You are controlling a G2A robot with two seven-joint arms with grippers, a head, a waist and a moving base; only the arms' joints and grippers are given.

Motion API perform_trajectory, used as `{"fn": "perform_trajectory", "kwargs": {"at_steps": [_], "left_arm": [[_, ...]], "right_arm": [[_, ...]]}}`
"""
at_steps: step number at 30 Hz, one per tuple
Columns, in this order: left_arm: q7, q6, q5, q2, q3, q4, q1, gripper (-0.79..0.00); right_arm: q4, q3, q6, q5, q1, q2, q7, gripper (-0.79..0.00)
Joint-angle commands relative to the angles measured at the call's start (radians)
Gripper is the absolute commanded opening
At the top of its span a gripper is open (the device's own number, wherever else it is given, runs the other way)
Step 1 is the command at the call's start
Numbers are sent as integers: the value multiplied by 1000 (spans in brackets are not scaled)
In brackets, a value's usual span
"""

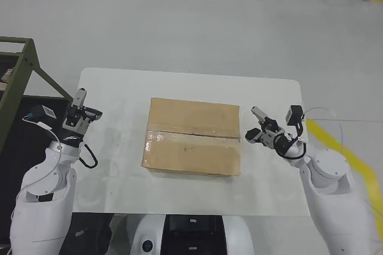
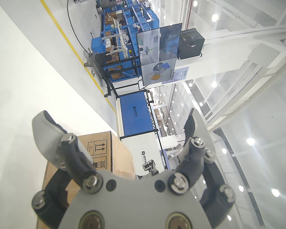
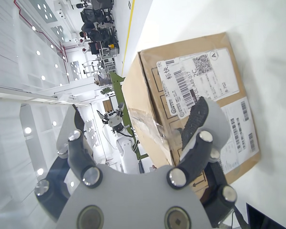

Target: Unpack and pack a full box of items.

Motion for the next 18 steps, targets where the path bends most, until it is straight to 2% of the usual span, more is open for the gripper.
{"fn": "perform_trajectory", "kwargs": {"at_steps": [1, 18], "left_arm": [[0, 0, 0, 0, 0, 0, 0, 0], [0, 0, 0, 0, 0, 0, 0, 0]], "right_arm": [[7, 15, -8, -3, 4, 2, -12, 0], [30, 119, -74, 39, 45, 20, -1, 0]]}}
